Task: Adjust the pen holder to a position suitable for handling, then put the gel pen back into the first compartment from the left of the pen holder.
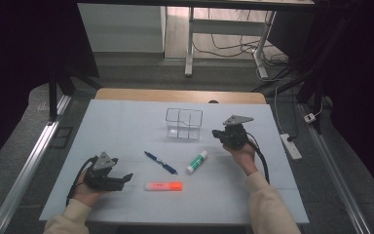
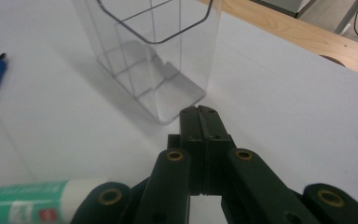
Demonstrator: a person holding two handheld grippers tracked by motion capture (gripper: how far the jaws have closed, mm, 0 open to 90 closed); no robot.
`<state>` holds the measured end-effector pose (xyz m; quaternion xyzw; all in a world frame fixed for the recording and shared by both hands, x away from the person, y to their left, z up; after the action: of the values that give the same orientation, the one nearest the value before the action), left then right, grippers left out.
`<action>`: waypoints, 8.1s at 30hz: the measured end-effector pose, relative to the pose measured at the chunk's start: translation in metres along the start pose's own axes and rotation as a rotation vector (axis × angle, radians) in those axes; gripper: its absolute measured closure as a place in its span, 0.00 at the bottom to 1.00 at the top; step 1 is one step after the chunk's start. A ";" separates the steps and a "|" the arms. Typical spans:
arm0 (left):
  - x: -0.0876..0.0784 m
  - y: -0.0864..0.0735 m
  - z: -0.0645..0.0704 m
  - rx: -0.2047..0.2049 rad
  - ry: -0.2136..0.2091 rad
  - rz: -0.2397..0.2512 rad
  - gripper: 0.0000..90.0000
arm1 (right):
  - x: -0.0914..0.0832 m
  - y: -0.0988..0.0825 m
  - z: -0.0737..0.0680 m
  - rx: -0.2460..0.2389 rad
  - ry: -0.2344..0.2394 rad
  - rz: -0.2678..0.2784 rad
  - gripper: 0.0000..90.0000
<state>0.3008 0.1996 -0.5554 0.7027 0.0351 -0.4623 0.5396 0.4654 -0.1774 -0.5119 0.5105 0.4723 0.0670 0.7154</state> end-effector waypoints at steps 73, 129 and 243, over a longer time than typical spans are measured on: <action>-0.002 0.001 -0.002 -0.013 -0.007 0.022 0.21 | 0.029 0.030 -0.136 -0.099 0.267 -0.125 0.44; 0.000 -0.002 -0.003 0.001 0.008 0.000 0.21 | 0.139 0.050 -0.187 -0.208 0.226 -0.351 0.88; 0.001 -0.004 -0.009 -0.011 0.005 -0.001 0.21 | 0.039 0.176 -0.068 0.060 0.094 0.338 0.88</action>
<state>0.3045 0.2081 -0.5595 0.7010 0.0396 -0.4606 0.5430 0.5044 -0.0268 -0.3977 0.5999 0.4145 0.1958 0.6556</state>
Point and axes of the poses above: each handheld gripper's, and its own axes: x roughly forward along the jaws, y roughly out of its top, z roughly to its right, the point moved 5 cm from there along x, roughly forward along the jaws, and after that the axes turned 1 degree about -z, right-handed, at the moved point
